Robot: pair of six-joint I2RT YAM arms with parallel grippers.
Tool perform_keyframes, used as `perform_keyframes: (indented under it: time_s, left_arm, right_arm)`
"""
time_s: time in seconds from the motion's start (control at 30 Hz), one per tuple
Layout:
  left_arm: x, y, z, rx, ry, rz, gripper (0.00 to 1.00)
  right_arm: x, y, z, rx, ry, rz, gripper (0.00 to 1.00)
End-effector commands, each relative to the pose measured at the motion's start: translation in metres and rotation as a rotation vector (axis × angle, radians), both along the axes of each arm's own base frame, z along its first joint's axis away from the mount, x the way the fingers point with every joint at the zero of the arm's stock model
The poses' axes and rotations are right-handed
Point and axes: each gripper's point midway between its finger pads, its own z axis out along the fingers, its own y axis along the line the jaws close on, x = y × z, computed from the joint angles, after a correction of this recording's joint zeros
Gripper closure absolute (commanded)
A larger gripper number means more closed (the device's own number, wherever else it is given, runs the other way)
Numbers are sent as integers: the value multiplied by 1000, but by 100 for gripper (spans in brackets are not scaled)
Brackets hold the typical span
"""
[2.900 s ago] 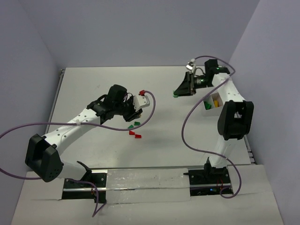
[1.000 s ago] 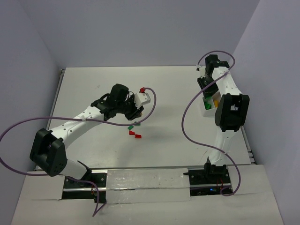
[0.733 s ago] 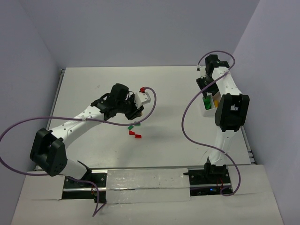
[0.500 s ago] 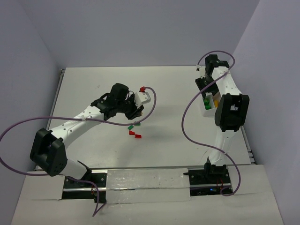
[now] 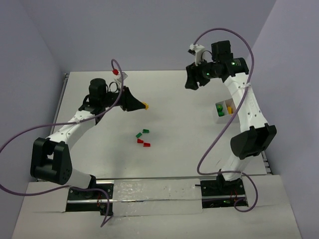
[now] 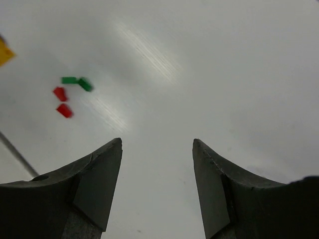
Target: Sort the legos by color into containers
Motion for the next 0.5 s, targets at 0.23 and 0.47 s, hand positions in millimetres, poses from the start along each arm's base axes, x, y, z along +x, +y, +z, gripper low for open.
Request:
perform_keyframes:
  time_s: [0.23,0.47]
  left_arm:
    - [-22,12,91,-505,547,-39,100]
    - [-17,17,105,-604,631,-14,100]
  right_arm:
    - [-74,149,55,218,-224,466,32]
    - [-100,183,72,336,-225,530,31]
